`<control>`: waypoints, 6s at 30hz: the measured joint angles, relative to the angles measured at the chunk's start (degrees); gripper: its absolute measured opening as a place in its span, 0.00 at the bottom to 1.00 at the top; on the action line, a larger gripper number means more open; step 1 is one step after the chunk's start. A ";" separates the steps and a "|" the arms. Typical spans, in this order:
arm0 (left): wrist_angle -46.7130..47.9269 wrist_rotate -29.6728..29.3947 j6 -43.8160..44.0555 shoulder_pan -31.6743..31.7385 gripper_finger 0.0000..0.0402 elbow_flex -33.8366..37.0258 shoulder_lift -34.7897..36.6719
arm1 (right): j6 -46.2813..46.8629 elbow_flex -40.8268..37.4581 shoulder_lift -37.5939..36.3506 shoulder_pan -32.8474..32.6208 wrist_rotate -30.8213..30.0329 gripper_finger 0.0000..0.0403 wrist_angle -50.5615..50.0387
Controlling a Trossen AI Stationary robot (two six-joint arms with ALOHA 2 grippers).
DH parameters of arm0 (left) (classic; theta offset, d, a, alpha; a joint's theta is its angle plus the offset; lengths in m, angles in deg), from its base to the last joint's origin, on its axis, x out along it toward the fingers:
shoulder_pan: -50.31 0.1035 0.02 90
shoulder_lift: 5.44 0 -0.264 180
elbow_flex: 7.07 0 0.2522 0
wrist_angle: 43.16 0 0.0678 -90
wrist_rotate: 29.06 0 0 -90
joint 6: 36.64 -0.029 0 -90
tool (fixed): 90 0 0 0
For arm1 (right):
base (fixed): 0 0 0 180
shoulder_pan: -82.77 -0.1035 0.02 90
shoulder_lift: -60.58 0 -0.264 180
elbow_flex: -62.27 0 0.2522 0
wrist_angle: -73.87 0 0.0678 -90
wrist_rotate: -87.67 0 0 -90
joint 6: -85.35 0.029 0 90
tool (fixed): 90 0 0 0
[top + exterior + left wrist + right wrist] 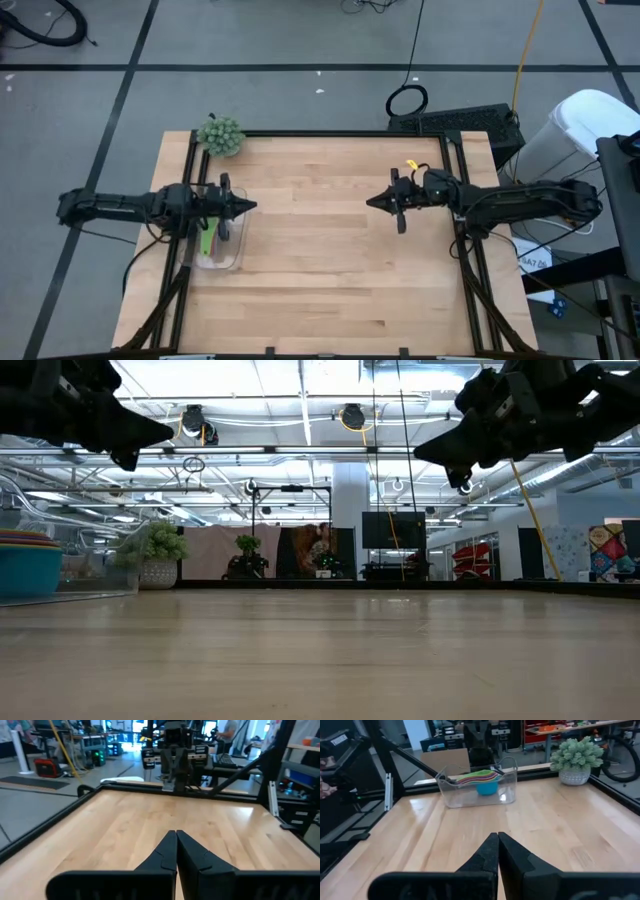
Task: Nest measuring cups in basket
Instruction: Return to Home Position
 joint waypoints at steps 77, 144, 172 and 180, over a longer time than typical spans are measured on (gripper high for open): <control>17.53 -15.42 8.57 -9.66 0.01 1.61 18.70 | 8.78 -18.81 -55.63 -7.64 -12.89 0.00 -26.70; 17.94 -15.15 -1.75 -9.90 0.10 1.64 18.67 | 3.39 -18.81 -55.30 -9.27 -15.53 0.00 -25.52; 17.93 -15.14 -1.82 -9.90 0.10 1.66 18.67 | 3.39 -18.81 -55.30 -9.27 -15.53 0.00 -25.52; 17.92 -15.13 -1.82 -9.90 0.10 1.66 18.65 | 3.39 -18.81 -55.30 -9.27 -15.53 0.00 -25.51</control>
